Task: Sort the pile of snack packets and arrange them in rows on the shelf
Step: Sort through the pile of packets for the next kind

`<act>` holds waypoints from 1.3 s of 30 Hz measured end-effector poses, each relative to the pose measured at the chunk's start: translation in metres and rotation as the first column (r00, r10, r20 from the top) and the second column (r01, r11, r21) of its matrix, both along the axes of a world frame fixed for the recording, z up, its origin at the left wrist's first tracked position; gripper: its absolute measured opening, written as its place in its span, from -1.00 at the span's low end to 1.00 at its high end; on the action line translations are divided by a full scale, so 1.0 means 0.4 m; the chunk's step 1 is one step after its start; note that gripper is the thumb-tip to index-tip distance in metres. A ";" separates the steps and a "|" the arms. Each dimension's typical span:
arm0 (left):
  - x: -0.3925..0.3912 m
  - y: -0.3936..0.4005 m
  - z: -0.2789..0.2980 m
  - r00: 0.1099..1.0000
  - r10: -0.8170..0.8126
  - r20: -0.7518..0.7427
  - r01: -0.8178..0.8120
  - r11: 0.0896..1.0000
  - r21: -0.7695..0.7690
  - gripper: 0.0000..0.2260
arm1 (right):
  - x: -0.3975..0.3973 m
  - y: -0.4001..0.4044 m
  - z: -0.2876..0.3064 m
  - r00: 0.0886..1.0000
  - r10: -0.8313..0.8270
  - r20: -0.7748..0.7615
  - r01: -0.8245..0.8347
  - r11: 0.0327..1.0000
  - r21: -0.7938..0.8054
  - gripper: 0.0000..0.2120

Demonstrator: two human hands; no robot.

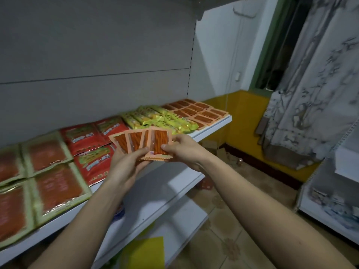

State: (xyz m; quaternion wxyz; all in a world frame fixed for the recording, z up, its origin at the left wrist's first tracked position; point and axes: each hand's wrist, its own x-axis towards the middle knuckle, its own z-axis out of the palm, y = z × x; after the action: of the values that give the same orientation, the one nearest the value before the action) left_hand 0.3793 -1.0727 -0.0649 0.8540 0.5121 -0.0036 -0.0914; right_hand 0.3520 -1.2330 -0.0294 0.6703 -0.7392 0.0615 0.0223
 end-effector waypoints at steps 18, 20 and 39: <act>0.438 -0.422 -0.010 0.990 0.141 0.029 -0.139 0.989 -0.046 -0.56 | 0.532 -0.431 -0.056 0.997 0.068 0.037 -0.066 0.997 -0.043 -0.77; 0.486 -0.455 -0.005 0.986 0.167 0.023 -0.166 0.985 -0.051 -0.57 | 0.595 -0.469 -0.044 0.996 0.076 0.053 -0.072 0.995 -0.075 -0.80; 0.774 -0.628 0.042 0.754 0.657 -0.025 -0.650 0.750 0.123 -0.66 | 1.227 -0.609 -0.066 0.928 0.367 -0.070 -0.366 0.854 -0.371 -0.88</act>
State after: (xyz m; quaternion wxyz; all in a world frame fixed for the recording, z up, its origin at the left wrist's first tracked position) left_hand 0.6887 -1.3237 -0.0480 0.8030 0.5227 0.2089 0.1958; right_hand 0.8430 -1.4764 -0.0557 0.4991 -0.8522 -0.0783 0.1359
